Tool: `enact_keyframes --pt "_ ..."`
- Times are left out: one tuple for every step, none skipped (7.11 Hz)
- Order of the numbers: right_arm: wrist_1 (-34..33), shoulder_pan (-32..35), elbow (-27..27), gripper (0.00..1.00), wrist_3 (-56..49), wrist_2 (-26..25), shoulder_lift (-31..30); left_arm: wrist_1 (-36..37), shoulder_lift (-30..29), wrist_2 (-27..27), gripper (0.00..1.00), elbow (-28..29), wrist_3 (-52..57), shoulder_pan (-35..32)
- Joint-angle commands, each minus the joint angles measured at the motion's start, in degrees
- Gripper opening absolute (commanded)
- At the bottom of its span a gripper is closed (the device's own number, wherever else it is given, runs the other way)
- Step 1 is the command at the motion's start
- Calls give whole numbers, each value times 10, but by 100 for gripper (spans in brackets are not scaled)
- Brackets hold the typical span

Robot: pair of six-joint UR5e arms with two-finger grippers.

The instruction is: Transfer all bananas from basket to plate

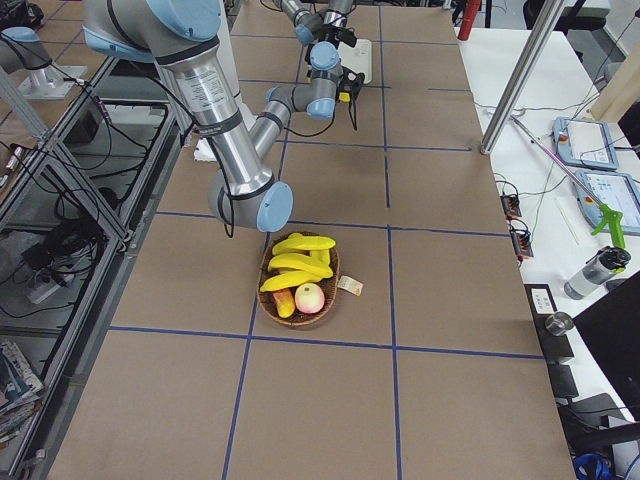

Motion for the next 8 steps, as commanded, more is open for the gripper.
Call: enact_keyframes --pt "0 0 0 4 1 0 0 -7 0 0 66 8 0 9" --pt "0 0 0 4 1 0 0 -12 0 0 65 8 0 11" --pt "0 0 0 4 1 0 0 -14 0 0 63 8 0 12" --pt "0 0 0 4 1 0 1 -15 0 1 60 8 0 13" --pt "0 0 0 4 1 0 1 -14 -1 0 54 8 0 13" --pt "0 0 0 4 1 -5 1 -15 -1 1 46 8 0 14" --pt "1 0 0 7 1 -5 1 -15 0 1 31 9 0 13" --pt "0 0 0 33 1 -5 1 -14 0 1 10 8 -2 13"
